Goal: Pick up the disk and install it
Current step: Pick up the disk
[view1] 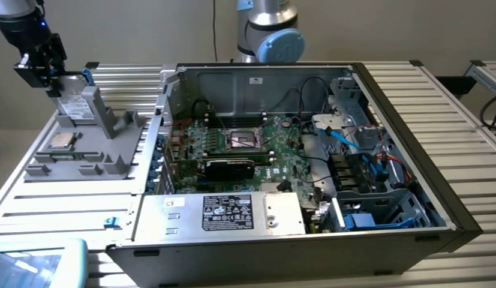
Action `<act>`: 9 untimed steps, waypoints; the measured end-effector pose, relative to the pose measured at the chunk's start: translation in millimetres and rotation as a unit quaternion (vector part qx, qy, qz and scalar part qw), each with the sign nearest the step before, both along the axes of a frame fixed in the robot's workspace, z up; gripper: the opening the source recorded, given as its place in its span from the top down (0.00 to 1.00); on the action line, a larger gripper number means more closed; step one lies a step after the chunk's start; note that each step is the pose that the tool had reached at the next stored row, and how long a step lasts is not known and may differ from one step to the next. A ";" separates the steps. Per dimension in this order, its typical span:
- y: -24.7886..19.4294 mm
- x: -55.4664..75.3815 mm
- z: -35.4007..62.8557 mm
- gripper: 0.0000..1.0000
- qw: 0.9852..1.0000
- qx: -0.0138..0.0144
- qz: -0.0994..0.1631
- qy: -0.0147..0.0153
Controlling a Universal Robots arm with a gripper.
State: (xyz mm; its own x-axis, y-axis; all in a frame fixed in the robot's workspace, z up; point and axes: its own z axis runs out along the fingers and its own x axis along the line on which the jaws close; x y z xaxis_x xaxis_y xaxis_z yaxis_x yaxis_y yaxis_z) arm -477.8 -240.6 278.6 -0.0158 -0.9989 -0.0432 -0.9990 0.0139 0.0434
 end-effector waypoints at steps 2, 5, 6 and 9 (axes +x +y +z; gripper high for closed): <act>0.0 0.0 -0.4 0.37 1.000 0.000 0.000 0.000; 0.0 0.0 -0.5 0.37 1.000 0.000 0.000 0.000; 0.1 0.0 -0.5 0.37 1.000 0.000 0.000 0.000; 0.2 0.0 -0.1 0.37 1.000 -0.002 -0.001 -0.002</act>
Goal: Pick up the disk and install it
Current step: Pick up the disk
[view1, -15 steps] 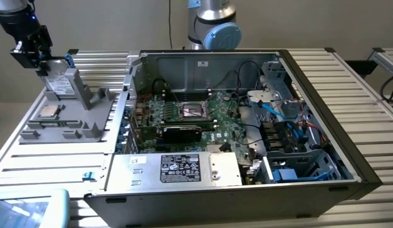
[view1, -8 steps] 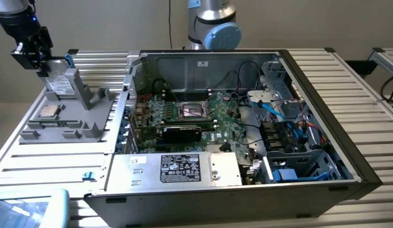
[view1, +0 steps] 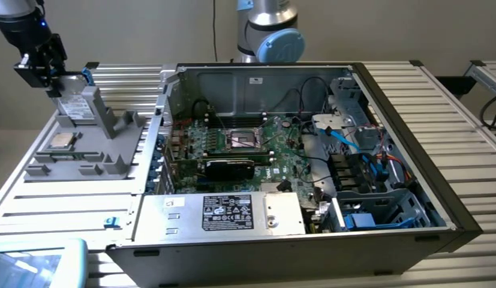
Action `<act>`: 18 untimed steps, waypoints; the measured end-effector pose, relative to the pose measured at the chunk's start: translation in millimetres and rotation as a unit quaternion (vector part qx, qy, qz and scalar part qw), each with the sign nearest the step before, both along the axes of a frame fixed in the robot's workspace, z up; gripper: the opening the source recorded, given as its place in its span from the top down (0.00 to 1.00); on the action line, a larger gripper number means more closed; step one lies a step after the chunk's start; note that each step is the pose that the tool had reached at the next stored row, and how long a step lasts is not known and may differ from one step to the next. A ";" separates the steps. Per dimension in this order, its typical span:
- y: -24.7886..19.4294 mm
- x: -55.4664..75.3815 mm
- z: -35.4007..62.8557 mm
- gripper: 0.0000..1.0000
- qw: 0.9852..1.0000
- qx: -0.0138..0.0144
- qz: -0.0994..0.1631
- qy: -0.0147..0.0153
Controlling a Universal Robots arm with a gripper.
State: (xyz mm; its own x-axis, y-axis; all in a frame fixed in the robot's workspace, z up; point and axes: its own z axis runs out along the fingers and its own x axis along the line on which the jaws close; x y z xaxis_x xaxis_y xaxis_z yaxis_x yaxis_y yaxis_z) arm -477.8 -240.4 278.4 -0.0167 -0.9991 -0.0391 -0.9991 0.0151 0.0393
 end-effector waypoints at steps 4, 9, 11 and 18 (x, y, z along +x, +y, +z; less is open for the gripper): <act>1.4 0.0 0.6 0.37 1.000 -0.004 -0.003 -0.003; 1.8 0.0 0.5 0.37 1.000 -0.004 -0.008 -0.007; 1.9 -0.3 0.5 0.37 1.000 -0.003 -0.011 -0.007; 2.2 -0.3 0.4 0.37 1.000 0.002 -0.012 -0.006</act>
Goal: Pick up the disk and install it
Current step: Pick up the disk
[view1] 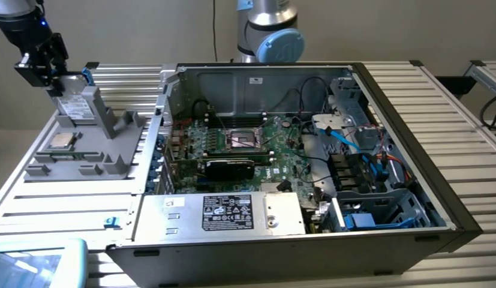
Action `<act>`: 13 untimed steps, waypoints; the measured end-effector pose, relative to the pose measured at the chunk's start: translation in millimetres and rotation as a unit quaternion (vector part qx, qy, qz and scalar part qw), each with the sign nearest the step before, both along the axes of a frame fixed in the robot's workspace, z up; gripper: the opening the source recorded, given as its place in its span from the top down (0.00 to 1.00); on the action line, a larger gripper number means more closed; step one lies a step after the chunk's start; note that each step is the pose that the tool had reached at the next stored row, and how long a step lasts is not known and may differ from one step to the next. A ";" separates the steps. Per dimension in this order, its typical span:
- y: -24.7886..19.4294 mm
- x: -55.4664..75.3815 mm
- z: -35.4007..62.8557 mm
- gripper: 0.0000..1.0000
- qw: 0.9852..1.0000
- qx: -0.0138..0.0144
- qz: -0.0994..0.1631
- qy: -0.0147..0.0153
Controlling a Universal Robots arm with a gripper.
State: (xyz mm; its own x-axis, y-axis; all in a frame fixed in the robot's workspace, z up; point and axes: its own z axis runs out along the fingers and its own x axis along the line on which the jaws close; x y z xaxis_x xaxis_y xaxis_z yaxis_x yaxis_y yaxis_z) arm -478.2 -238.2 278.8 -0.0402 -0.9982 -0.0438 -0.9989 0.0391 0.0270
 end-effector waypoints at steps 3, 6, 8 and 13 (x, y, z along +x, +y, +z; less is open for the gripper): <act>-0.1 -0.5 0.0 0.37 1.000 0.000 -0.001 0.001; 0.1 -1.8 0.0 0.37 1.000 0.000 -0.002 0.001; 0.1 -1.9 0.0 0.37 1.000 0.000 -0.003 0.002; 0.1 -2.8 -0.1 0.37 1.000 0.000 -0.006 0.002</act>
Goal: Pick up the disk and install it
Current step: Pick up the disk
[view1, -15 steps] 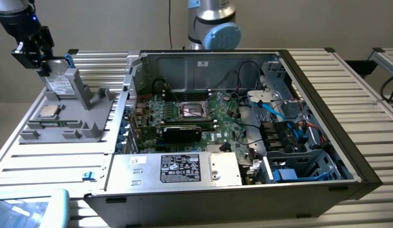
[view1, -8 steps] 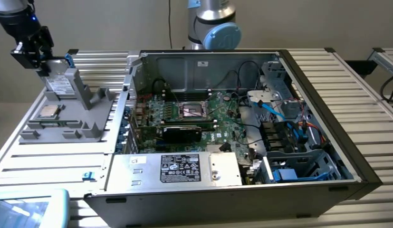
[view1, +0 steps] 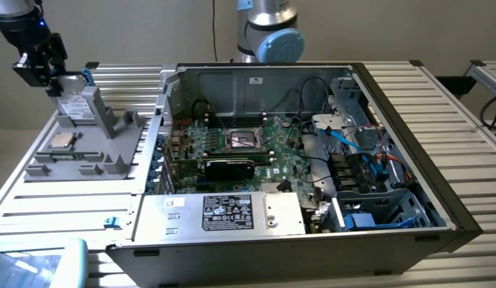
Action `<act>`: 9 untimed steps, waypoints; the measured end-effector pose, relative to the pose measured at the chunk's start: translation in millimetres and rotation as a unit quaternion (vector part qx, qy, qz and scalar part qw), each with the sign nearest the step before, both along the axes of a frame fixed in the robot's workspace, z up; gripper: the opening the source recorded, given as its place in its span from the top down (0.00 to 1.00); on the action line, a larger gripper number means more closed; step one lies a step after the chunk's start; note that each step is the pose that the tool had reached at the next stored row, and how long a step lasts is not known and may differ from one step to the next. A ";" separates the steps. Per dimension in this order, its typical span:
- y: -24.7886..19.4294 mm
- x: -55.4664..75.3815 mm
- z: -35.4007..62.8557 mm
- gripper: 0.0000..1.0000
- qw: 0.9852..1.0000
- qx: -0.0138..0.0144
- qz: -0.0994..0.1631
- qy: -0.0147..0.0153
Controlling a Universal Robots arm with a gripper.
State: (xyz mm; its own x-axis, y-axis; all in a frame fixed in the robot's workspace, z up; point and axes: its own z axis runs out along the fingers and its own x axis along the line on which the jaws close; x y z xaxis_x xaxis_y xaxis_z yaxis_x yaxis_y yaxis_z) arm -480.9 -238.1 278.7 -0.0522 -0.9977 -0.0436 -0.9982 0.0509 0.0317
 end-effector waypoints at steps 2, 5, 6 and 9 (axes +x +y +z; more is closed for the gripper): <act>0.0 0.0 0.0 0.37 1.000 0.000 -0.001 0.000; -0.5 -0.1 -0.1 0.37 1.000 0.000 -0.002 0.000; -0.6 -0.1 -0.2 0.37 1.000 0.000 -0.002 0.000; -0.8 -0.2 -1.1 0.37 1.000 0.000 -0.004 0.000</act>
State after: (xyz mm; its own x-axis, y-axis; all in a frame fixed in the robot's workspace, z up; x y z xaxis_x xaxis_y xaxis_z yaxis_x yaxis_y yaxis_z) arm -481.1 -238.9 277.6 -0.0601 -0.9972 -0.0435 -0.9978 0.0587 0.0320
